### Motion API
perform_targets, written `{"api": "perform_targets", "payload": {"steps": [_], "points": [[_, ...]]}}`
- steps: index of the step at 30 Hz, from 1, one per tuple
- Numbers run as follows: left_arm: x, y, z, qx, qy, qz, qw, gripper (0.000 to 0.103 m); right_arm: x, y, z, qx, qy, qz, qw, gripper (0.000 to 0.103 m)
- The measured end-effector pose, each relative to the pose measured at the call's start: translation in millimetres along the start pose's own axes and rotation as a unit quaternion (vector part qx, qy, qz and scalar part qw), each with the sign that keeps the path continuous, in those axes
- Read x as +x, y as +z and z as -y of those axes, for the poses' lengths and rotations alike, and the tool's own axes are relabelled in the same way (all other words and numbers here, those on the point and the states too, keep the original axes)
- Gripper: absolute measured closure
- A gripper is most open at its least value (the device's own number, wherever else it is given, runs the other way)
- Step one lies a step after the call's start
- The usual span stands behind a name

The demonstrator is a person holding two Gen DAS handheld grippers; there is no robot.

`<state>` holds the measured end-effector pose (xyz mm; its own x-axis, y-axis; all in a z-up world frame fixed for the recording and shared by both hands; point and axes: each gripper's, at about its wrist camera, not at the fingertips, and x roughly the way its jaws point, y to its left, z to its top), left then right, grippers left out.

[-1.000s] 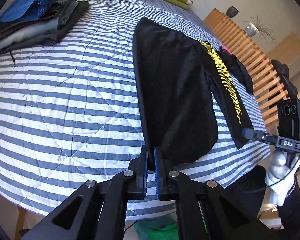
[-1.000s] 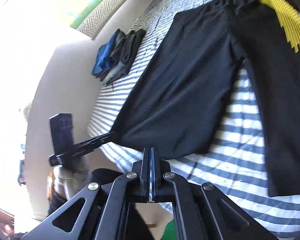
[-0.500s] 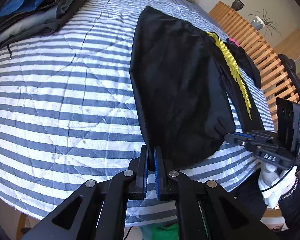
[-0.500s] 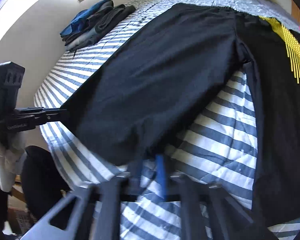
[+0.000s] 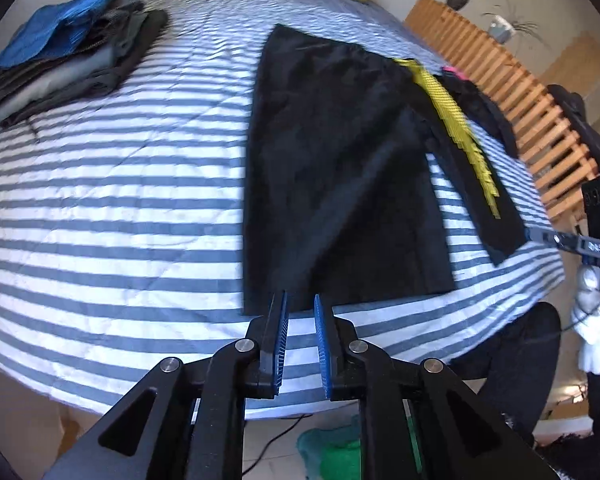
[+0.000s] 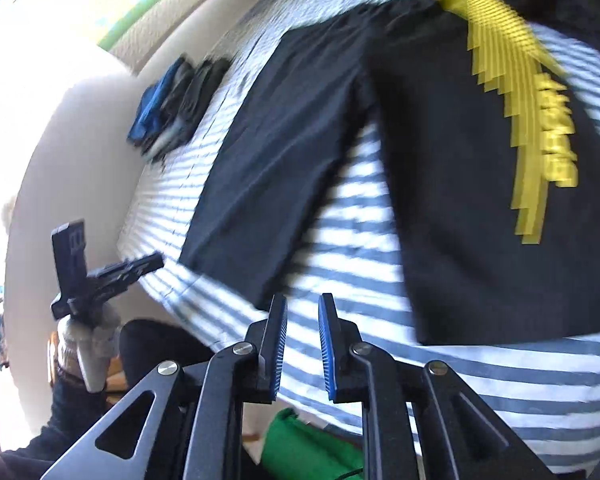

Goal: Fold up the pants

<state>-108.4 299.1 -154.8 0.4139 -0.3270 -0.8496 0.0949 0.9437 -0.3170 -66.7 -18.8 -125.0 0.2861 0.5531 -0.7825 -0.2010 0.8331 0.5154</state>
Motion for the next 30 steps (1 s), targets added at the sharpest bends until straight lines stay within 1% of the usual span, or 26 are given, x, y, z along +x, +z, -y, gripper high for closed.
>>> {"api": "perform_targets", "payload": {"steps": [1, 2, 3, 4, 5, 8, 9, 10, 13, 15, 16, 18, 21, 22, 23, 25, 30], "points": [[2.4, 1.1, 12.4, 0.008, -0.008, 0.001, 0.9999, 0.089, -12.9, -0.8, 7.7, -0.003, -0.030, 0.024, 0.999, 0.088], [6.9, 2.8, 28.1, 0.020, -0.020, 0.000, 0.9996, 0.085, -23.4, -0.6, 16.7, -0.004, -0.062, 0.042, 0.997, 0.088], [13.2, 4.5, 46.0, 0.034, -0.038, -0.003, 0.9987, 0.078, -34.8, -1.0, 29.6, -0.001, -0.101, 0.055, 0.993, 0.088], [19.8, 5.3, 63.6, 0.047, -0.052, -0.008, 0.9975, 0.073, -42.7, -2.0, 41.7, 0.007, -0.125, 0.060, 0.990, 0.088], [27.7, 6.3, 86.0, 0.063, -0.066, -0.012, 0.9958, 0.068, -47.0, -0.7, 50.6, 0.016, -0.137, 0.061, 0.989, 0.088], [56.6, 9.6, 149.8, 0.106, -0.101, -0.031, 0.9887, 0.064, -60.6, 0.1, 93.1, 0.043, -0.169, 0.058, 0.983, 0.088], [66.2, 11.5, 168.0, 0.114, -0.111, -0.037, 0.9866, 0.061, -62.6, 0.1, 104.3, 0.046, -0.175, 0.056, 0.982, 0.088], [77.7, 14.2, 187.8, 0.123, -0.124, -0.046, 0.9836, 0.061, -63.6, 0.0, 117.3, 0.052, -0.179, 0.053, 0.981, 0.088], [101.4, 22.6, 233.2, 0.135, -0.136, -0.056, 0.9798, 0.061, -62.2, 0.2, 149.7, 0.078, -0.169, 0.044, 0.982, 0.085], [110.7, 29.2, 258.4, 0.141, -0.149, -0.061, 0.9768, 0.061, -60.0, 0.5, 164.6, 0.087, -0.166, 0.042, 0.981, 0.085], [113.1, 32.4, 272.5, 0.153, -0.152, -0.060, 0.9746, 0.061, -56.1, 1.2, 169.1, 0.092, -0.161, 0.039, 0.982, 0.084], [117.1, 36.2, 294.9, 0.177, -0.146, -0.052, 0.9719, 0.061, -49.7, 4.8, 180.6, 0.107, -0.148, 0.028, 0.983, 0.084], [125.2, 42.6, 324.2, 0.206, -0.145, -0.042, 0.9669, 0.061, -47.1, 6.5, 190.1, 0.112, -0.123, 0.010, 0.986, 0.085], [128.8, 43.7, 331.7, 0.214, -0.143, -0.041, 0.9655, 0.061, -47.1, 7.3, 192.6, 0.115, -0.113, 0.008, 0.987, 0.093], [134.1, 44.8, 341.7, 0.224, -0.141, -0.040, 0.9635, 0.060, -48.5, 8.2, 194.2, 0.118, -0.101, 0.007, 0.988, 0.098], [145.3, 45.6, 360.4, 0.240, -0.135, -0.034, 0.9607, 0.060, -53.4, 10.4, 197.4, 0.132, -0.076, 0.009, 0.988, 0.101], [175.1, 46.0, 408.9, 0.272, -0.130, -0.022, 0.9531, 0.059, -65.4, 18.8, 202.3, 0.161, -0.011, 0.003, 0.987, 0.101]]}}
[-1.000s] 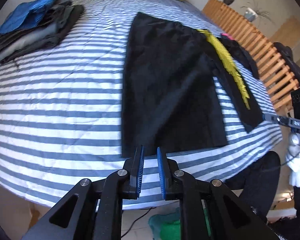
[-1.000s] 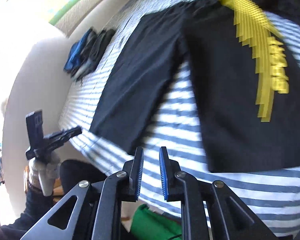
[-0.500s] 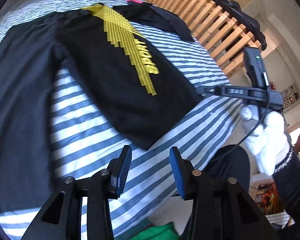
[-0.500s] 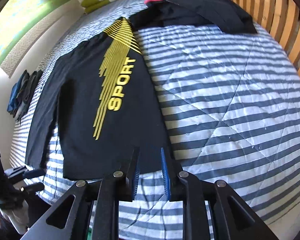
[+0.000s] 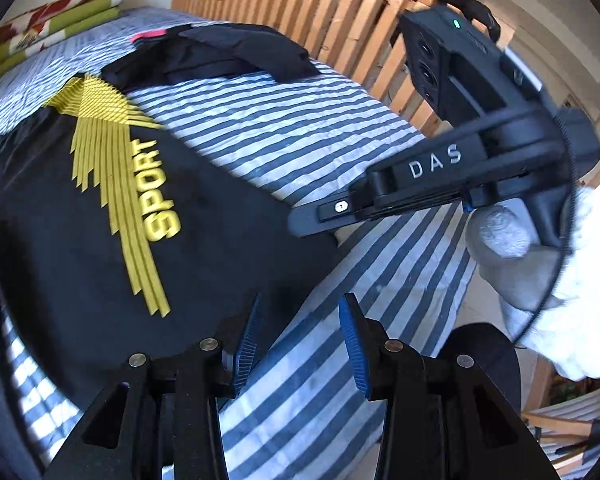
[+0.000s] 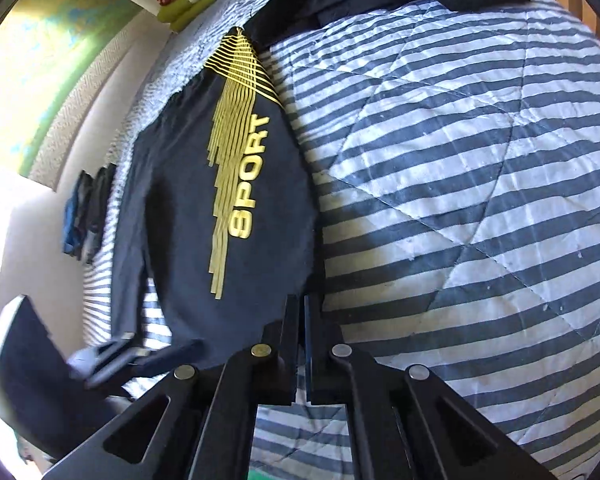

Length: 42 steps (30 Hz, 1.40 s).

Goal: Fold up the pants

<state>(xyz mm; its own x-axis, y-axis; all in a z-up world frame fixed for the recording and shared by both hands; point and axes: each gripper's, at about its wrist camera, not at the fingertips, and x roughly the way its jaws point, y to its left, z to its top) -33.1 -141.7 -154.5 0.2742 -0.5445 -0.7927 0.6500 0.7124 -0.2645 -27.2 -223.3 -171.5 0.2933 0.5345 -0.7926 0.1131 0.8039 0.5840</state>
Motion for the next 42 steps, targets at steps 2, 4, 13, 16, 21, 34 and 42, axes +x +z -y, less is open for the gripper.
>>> {"api": "perform_targets", "payload": {"steps": [2, 4, 13, 16, 21, 34, 42], "points": [[14.6, 7.9, 13.0, 0.024, 0.021, 0.009, 0.9995, 0.056, -1.6, 3.8, 0.1, 0.008, 0.011, -0.008, 1.000, 0.101], [26.2, 13.6, 19.3, 0.035, 0.043, 0.015, 0.9983, 0.056, -2.7, 8.1, 2.1, 0.016, 0.021, -0.013, 1.000, 0.101], [39.7, 24.7, -18.6, -0.048, 0.017, 0.022, 0.9985, 0.100, -8.2, 25.9, 6.1, -0.001, 0.046, -0.018, 0.999, 0.097], [20.5, 24.3, -35.9, -0.076, -0.009, 0.041, 0.9962, 0.100, -18.3, 52.0, 1.8, -0.012, 0.052, 0.009, 0.999, 0.095], [-14.1, 16.8, -47.9, -0.103, -0.041, 0.071, 0.9913, 0.100, -0.7, 132.2, -34.9, -0.060, 0.002, 0.041, 0.997, 0.082], [-81.7, -11.5, -109.7, -0.146, -0.056, 0.117, 0.9806, 0.100, 128.7, 285.7, -114.7, -0.112, -0.110, 0.012, 0.988, 0.076], [-97.4, -33.1, -134.1, -0.177, -0.039, 0.126, 0.9753, 0.100, 137.3, 284.3, -126.8, -0.110, -0.157, 0.025, 0.981, 0.100]]}}
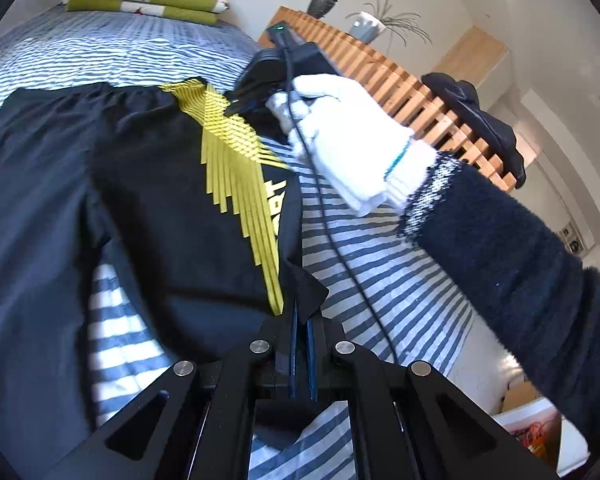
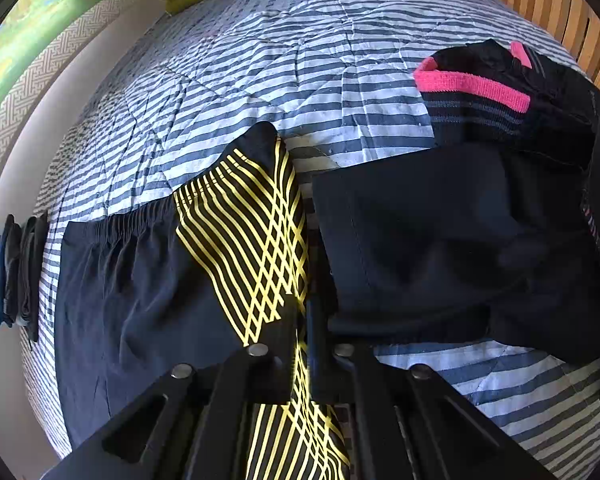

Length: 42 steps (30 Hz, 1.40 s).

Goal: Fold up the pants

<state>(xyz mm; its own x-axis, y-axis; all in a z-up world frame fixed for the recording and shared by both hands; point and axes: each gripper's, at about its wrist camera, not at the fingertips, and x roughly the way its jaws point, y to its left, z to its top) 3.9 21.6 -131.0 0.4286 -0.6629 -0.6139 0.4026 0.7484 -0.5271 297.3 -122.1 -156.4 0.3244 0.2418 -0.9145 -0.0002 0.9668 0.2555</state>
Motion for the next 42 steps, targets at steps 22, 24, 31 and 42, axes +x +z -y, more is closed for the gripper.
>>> {"api": "perform_targets", "payload": {"steps": [22, 24, 31, 42], "points": [[-202.8, -136.9, -182.6, -0.232, 0.121, 0.124, 0.9571, 0.101, -4.1, -19.5, -319.9, -0.137, -0.013, 0.033, 0.990, 0.101], [-208.0, -145.5, -200.7, -0.252, 0.113, 0.124, 0.9530, 0.101, 16.6, -22.6, -339.5, -0.139, -0.027, 0.020, 0.990, 0.101], [-209.5, -159.9, -238.2, -0.298, 0.097, 0.127, 0.9412, 0.101, 63.1, -32.9, -376.1, -0.146, -0.055, -0.004, 0.988, 0.101], [-209.1, -171.2, -244.7, -0.314, 0.084, 0.110, 0.9394, 0.100, 84.1, -40.4, -394.5, -0.176, -0.062, -0.034, 0.982, 0.082]]}}
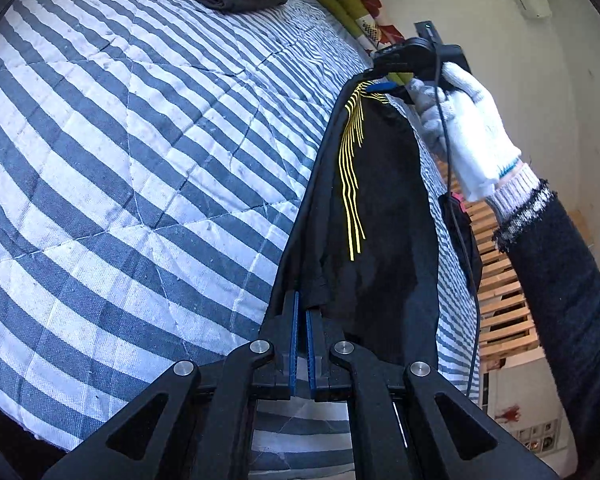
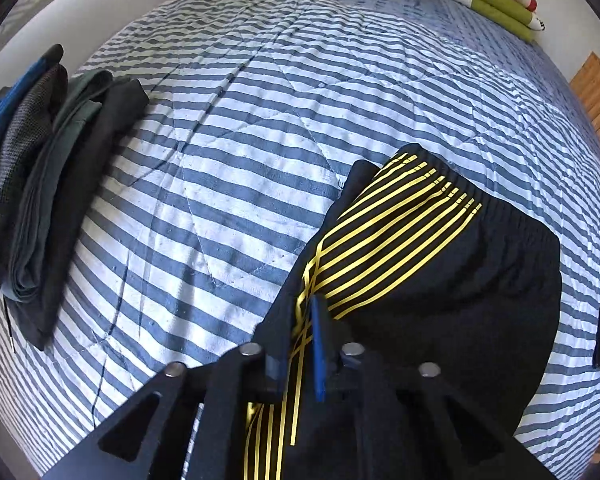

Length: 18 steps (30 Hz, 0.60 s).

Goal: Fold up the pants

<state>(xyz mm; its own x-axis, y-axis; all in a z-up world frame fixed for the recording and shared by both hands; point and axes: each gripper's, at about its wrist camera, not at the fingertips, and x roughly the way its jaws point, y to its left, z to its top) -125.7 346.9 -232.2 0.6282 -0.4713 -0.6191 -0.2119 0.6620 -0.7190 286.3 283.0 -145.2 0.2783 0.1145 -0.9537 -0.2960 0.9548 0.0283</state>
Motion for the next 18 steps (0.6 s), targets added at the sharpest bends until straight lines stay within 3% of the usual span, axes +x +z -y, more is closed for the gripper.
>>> {"api": "perform_targets", "payload": {"steps": [3, 5, 8, 10, 14, 17, 18], "points": [[-5.0, 0.2, 1.0, 0.002, 0.007, -0.003, 1.0000, 0.099, -39.2, -14.8, 18.2, 0.011, 0.019, 0.036, 0.999, 0.080], [-5.3, 2.0, 2.7, 0.006, 0.009, -0.007, 0.9999, 0.093, -75.1, -45.0, 32.9, -0.001, 0.040, 0.051, 0.998, 0.080], [-8.9, 3.1, 6.6, 0.014, 0.016, -0.001, 0.9998, 0.085, -115.8, -118.2, 47.2, -0.036, 0.046, 0.054, 0.997, 0.079], [-11.0, 2.5, 9.8, 0.022, 0.017, -0.001, 0.9996, 0.080, -129.9, -187.4, 57.5, -0.042, 0.060, 0.034, 0.997, 0.078], [-11.9, 1.5, 12.9, 0.030, 0.027, -0.004, 0.9992, 0.078, -112.1, -296.1, 75.1, 0.018, 0.135, -0.044, 0.990, 0.077], [-14.1, 3.0, 11.6, 0.025, 0.033, 0.000, 0.9992, 0.077, -96.8, -335.0, 73.7, 0.048, 0.167, -0.058, 0.983, 0.077], [-16.4, 3.5, 10.3, 0.020, 0.034, 0.003, 0.9992, 0.072, -93.2, -340.5, 71.7, 0.053, 0.178, -0.057, 0.981, 0.077]]}}
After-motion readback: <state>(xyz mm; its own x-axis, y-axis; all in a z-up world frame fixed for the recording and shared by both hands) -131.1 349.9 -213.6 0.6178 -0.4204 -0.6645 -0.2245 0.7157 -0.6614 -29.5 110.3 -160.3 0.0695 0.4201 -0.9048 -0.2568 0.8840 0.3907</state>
